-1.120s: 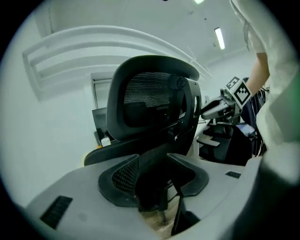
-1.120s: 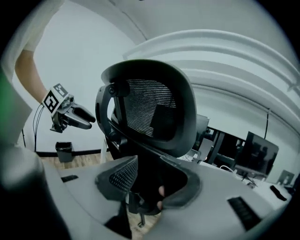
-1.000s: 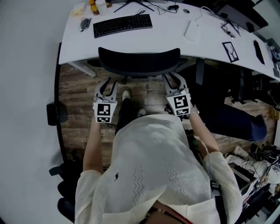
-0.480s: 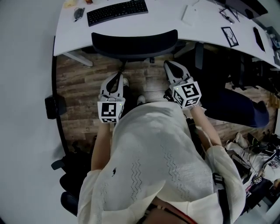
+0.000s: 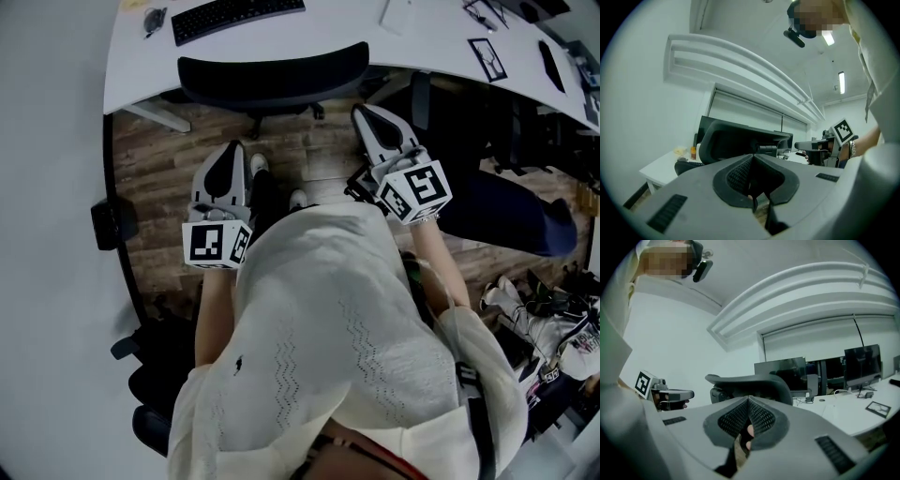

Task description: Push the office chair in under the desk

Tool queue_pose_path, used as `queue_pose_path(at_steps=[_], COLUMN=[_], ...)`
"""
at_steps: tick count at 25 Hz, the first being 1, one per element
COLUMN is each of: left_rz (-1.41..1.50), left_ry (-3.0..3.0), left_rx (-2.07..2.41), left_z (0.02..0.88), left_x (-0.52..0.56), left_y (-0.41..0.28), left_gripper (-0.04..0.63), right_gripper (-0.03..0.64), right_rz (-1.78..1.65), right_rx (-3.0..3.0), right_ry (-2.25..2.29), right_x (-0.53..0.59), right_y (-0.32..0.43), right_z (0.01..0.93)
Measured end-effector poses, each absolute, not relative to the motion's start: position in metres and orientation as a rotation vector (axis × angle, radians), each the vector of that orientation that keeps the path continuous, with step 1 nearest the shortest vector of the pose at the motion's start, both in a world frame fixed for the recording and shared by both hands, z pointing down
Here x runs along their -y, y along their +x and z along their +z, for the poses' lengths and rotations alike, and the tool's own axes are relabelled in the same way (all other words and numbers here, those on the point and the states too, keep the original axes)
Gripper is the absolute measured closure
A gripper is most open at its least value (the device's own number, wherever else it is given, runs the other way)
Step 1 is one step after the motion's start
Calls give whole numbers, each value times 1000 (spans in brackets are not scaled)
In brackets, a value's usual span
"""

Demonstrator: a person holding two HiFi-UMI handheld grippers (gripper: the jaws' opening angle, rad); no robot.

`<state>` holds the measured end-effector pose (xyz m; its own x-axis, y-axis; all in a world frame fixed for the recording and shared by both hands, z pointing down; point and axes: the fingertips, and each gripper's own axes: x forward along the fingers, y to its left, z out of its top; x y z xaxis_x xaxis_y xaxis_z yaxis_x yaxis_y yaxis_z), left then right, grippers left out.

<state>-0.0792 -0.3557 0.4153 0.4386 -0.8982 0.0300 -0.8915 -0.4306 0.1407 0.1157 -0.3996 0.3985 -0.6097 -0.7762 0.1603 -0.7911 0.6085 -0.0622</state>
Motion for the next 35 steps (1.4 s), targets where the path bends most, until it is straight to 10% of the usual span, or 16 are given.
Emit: queue_pose_path(at_steps=[35], left_rz=[-202], left_ry=[2573], left_rx=[1636], left_z=[364], left_x=[339], left_y=[-103], left_gripper=[583], right_gripper=[617], right_rz=[48], right_rx=[2781], right_ry=[1305], right_x=[385], right_y=[110], right_z=[327])
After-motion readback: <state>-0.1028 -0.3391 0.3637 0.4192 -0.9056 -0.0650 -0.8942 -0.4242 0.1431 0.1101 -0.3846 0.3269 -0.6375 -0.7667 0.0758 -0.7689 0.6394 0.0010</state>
